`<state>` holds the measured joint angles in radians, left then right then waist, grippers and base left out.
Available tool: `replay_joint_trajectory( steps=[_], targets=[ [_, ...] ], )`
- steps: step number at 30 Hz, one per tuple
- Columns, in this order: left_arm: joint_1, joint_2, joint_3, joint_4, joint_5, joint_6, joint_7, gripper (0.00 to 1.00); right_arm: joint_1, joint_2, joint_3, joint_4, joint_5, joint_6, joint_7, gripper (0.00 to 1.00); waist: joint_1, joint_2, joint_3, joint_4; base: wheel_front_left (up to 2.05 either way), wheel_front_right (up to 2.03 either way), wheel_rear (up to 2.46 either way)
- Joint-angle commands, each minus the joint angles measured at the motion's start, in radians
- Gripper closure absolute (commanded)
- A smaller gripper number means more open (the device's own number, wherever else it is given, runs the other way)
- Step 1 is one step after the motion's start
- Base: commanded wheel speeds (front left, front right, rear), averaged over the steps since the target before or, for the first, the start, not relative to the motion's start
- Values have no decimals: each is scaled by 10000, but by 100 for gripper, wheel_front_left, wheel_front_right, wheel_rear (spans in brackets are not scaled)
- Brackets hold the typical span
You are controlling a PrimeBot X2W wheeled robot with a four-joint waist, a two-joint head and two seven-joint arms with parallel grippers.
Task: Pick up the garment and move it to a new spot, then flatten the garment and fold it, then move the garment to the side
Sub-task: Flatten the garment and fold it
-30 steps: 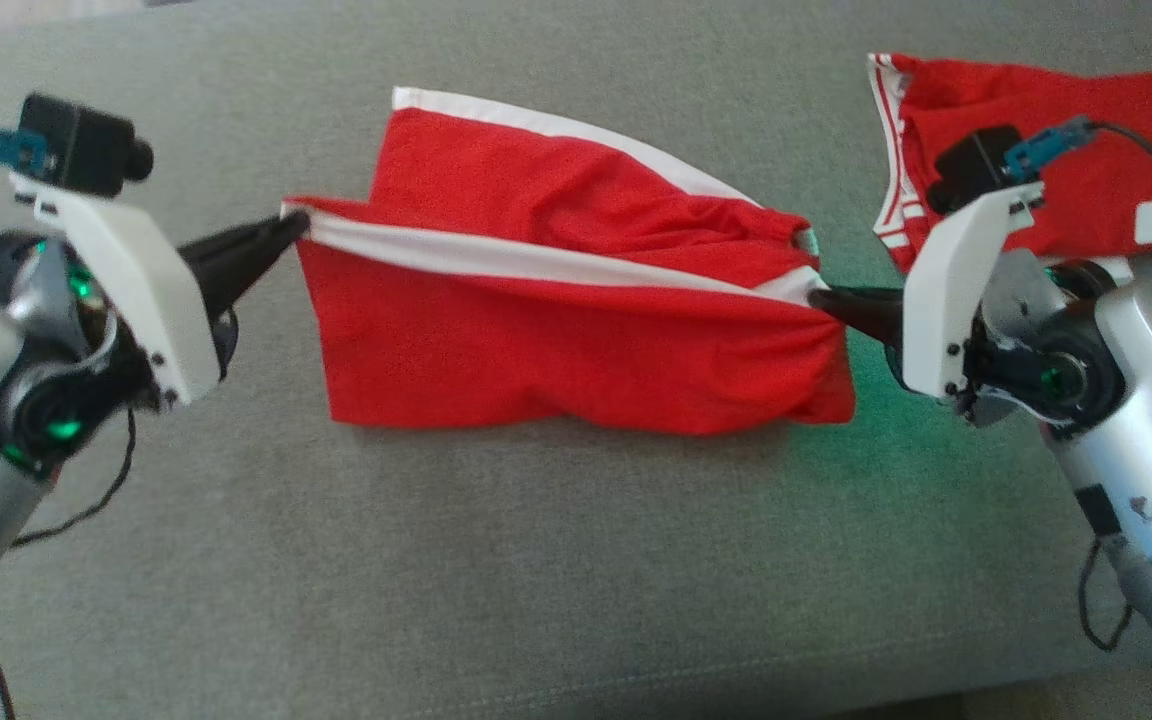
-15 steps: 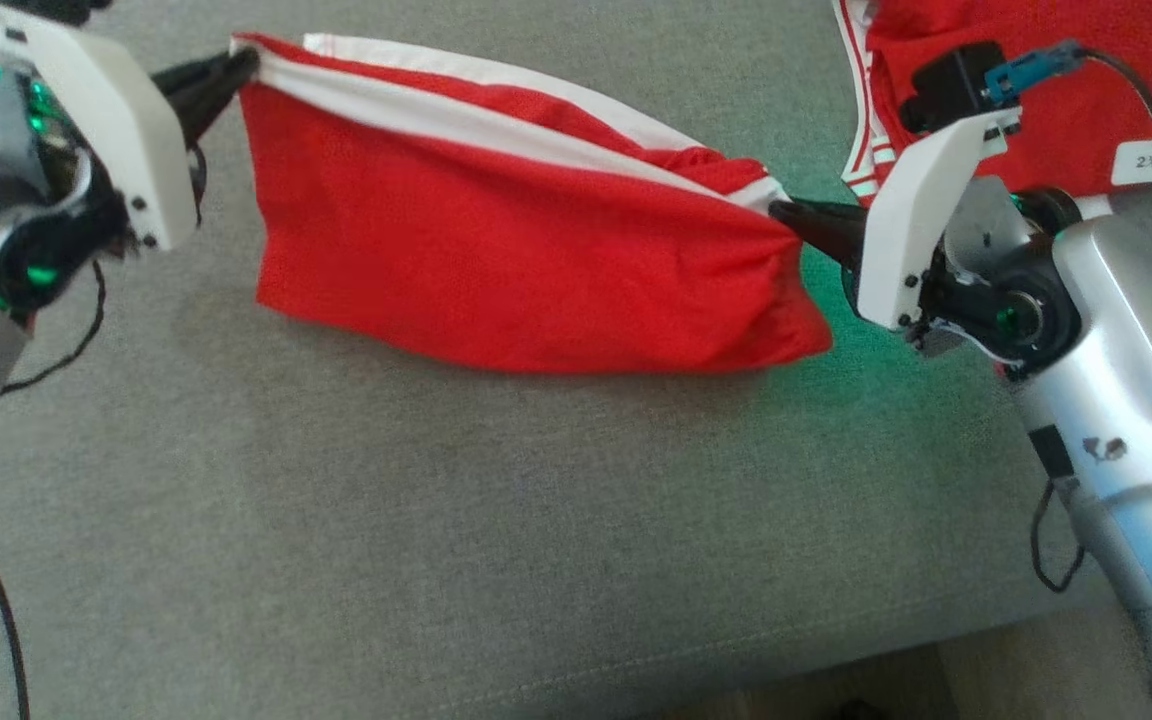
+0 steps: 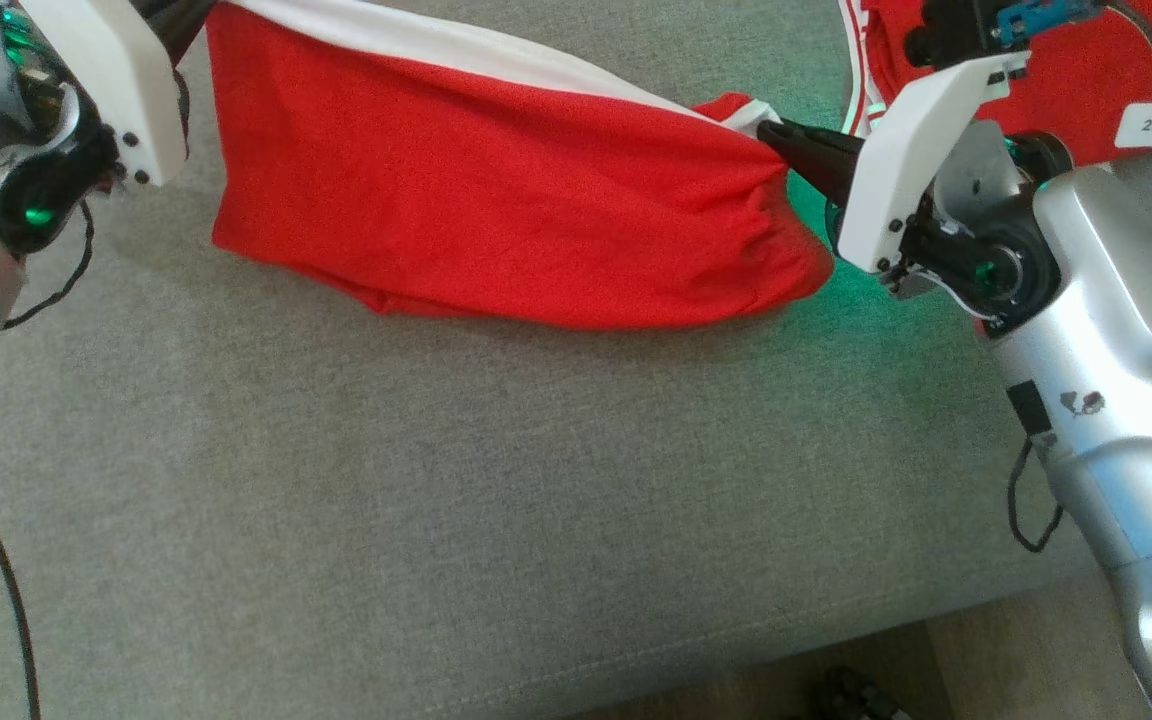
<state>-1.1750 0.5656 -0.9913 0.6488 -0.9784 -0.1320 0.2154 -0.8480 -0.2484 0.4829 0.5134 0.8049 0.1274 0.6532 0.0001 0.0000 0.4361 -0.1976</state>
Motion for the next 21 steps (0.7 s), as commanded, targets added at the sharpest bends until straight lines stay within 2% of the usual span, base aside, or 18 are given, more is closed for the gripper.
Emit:
replay_joint_trajectory(
  steps=[1,9,10,11,16,21],
  targets=[
    [-664,325,295,28,66,15,-138,100,-272,130,60,-192,-20,33,-166,100,-1,0,50,-23,0,0,0],
    [-876,61,-242,729,34,15,-679,100,-595,299,358,267,21,33,-588,100,-1,0,216,-15,0,0,0],
    [-904,24,-297,850,73,14,-791,56,-618,293,366,349,16,33,-624,100,-1,0,228,-5,0,0,0],
    [-913,-21,-368,977,105,14,-864,0,-635,290,375,442,-2,33,-651,0,-1,0,230,6,0,0,0],
    [-909,-244,-641,1512,202,14,-1350,0,-682,262,313,696,39,33,-988,0,-1,0,92,109,0,0,0],
    [-882,-474,-506,2015,187,14,-2279,0,-588,-1,221,665,72,33,-1468,0,-1,0,-335,275,0,0,0]
  ],
)
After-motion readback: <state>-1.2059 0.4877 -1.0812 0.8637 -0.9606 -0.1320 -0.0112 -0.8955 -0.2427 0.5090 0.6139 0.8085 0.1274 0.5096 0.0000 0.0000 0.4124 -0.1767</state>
